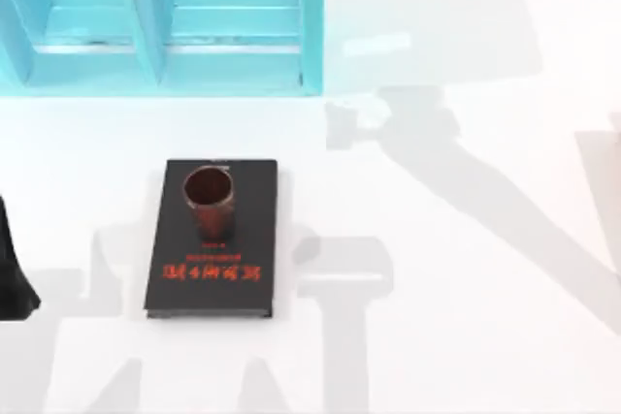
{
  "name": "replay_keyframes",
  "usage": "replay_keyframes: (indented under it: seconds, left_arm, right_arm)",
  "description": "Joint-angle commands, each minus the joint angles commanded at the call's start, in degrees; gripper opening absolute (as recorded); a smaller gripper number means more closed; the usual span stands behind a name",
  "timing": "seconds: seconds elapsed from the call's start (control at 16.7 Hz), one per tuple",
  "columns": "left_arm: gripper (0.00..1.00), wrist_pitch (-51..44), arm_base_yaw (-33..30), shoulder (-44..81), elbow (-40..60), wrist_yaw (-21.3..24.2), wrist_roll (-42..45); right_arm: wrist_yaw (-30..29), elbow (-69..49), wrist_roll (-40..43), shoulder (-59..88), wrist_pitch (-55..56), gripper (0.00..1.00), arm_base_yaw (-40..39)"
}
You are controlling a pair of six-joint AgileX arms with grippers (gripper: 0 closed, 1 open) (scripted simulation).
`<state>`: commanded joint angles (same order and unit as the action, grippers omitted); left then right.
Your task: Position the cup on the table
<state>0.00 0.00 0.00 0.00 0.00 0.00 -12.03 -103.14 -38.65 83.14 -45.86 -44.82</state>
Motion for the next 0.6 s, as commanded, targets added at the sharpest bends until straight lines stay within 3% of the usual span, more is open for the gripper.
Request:
replay_keyframes:
  seconds: [0.3,0.6]
  left_arm:
    - [1.00,0.0,0.0,0.0,0.0,0.0,0.0]
    - [1.00,0.0,0.0,0.0,0.0,0.0,0.0]
  right_arm:
    - [-4.5,-22.1,-7.3,26.2,-16.2,1.00,-6.9]
    - [-7.0,-34.3,-12.6,44.9,-28.2,1.00,-10.1]
